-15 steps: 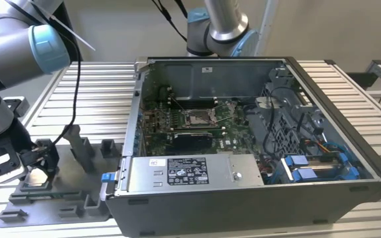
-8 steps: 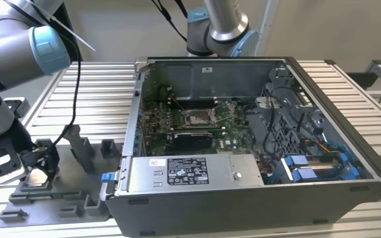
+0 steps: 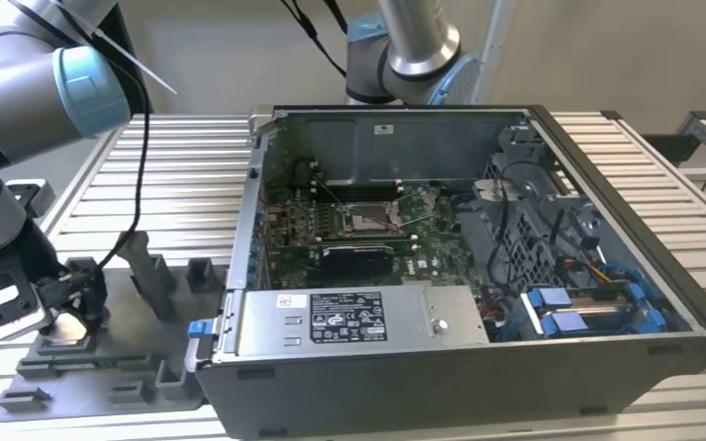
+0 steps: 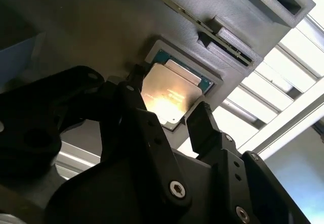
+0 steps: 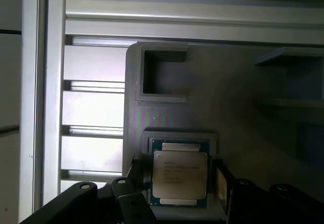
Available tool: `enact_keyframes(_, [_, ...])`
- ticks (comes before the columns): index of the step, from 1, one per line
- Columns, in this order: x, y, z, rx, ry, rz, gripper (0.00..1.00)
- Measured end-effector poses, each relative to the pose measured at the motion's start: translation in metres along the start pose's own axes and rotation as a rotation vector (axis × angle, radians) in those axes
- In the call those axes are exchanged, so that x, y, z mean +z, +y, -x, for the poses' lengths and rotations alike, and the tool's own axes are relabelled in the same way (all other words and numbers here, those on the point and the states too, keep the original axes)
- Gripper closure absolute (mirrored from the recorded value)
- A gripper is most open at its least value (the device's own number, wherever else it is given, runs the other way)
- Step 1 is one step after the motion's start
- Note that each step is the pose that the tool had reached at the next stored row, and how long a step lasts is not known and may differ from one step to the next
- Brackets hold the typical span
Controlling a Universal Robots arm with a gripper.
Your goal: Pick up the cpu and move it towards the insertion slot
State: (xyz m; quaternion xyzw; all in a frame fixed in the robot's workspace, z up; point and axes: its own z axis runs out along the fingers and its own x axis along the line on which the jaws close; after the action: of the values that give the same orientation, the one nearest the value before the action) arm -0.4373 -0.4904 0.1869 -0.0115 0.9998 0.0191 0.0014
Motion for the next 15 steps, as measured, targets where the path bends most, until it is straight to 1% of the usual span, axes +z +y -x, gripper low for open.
enact_keyframes(10, [-0.0001,0.0000,0.0002,0.000,0.0001,-0.0001,0.00])
enact_keyframes(11, [-0.0002,0.0000,0.0003,0.000,0.0002,-0.0002,1.00])
enact_keyframes(15, [-0.0001,0.0000,0.0004,0.000,0.0001,-0.0001,1.00])
